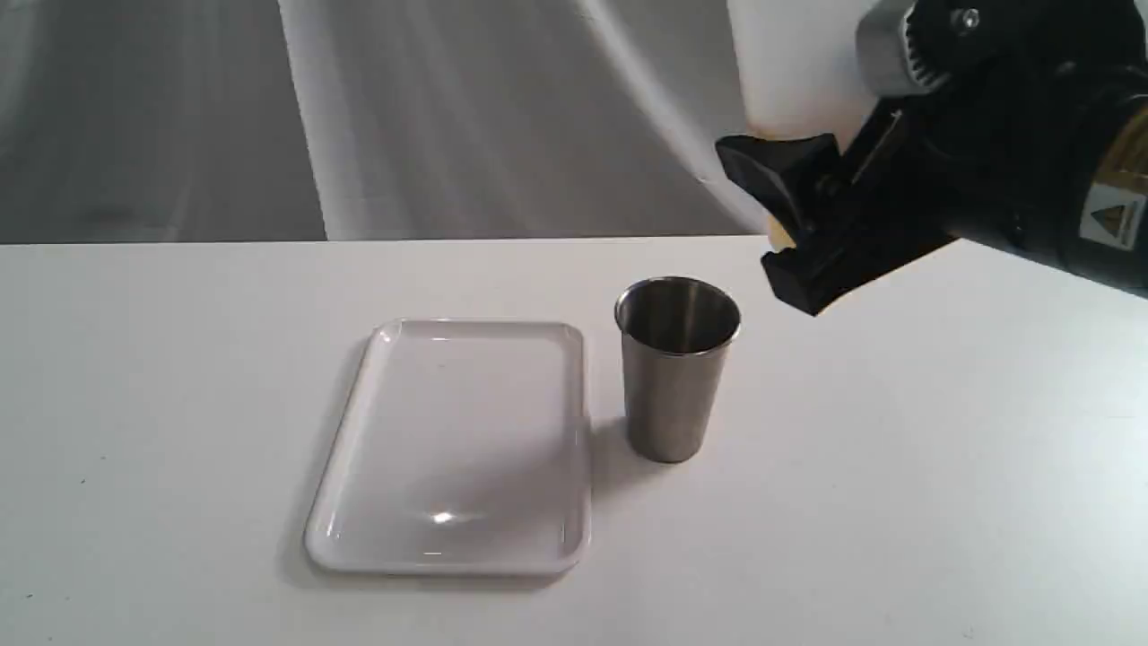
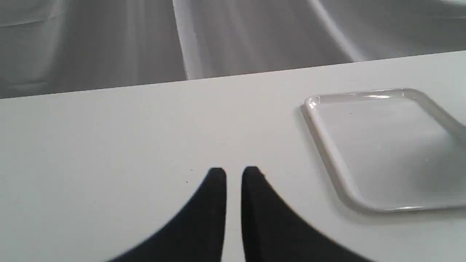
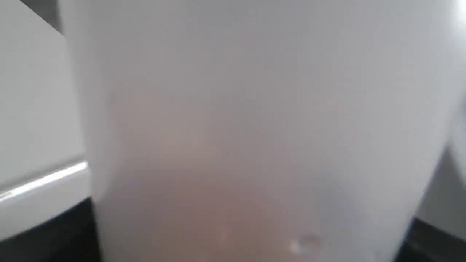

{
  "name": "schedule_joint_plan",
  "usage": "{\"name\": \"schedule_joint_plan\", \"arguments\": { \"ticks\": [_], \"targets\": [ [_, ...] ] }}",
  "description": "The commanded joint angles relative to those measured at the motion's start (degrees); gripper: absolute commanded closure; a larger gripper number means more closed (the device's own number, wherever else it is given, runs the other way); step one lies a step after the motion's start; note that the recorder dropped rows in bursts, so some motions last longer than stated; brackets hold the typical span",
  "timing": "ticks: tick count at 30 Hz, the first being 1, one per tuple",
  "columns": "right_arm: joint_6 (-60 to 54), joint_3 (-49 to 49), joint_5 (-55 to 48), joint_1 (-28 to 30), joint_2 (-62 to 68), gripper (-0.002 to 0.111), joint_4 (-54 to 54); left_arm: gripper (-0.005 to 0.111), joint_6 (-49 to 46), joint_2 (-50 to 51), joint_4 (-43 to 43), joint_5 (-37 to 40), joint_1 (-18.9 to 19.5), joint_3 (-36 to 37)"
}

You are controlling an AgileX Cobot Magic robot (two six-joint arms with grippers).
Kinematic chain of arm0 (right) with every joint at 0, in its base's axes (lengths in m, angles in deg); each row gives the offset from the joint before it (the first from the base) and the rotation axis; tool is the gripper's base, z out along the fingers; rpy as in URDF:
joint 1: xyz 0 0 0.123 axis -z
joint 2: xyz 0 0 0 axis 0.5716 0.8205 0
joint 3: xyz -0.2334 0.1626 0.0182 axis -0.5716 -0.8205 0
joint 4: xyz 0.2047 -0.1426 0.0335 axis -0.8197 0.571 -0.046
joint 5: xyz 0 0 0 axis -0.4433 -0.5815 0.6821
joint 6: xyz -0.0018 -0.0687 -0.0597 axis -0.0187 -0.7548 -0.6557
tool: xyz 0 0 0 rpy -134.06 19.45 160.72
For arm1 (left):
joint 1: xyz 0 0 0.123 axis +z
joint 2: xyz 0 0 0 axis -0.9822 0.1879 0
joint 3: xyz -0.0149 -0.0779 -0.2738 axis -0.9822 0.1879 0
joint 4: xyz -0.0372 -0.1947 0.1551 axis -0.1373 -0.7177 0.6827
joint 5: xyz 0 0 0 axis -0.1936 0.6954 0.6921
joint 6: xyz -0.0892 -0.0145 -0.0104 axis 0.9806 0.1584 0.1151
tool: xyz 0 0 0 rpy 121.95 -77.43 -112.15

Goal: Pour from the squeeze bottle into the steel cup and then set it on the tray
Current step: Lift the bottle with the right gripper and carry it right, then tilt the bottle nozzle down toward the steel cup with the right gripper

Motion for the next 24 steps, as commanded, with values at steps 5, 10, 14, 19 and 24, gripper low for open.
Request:
{"name": "schedule_joint_plan", "arguments": {
  "ticks": [5, 10, 14, 19, 24],
  "targets": [
    [15.23, -0.03, -6.87, 2.72, -0.92, 0.108, 16.24, 0.098, -0.38, -0.27, 0.15, -0.32, -0.29, 0.25],
    [23.6, -0.05, -13.2, 3.81, -0.8, 0.108, 28.45, 0.098, -0.38, -0.27, 0.15, -0.32, -0.29, 0.25],
    [29.18, -0.81, -15.54, 4.94, 0.47, 0.108, 36.17, 0.098, -0.38, -0.27, 0.15, -0.32, -0.29, 0.25],
    [32.2, -1.35, -17.45, 5.38, 3.87, 0.108, 42.63, 0.098, -0.39, -0.27, 0.15, -0.39, -0.29, 0.25],
    [35.19, -1.35, -20.56, 5.38, 8.99, 0.108, 48.29, 0.098, -0.39, -0.27, 0.15, -0.39, -0.29, 0.25]
  ]
}}
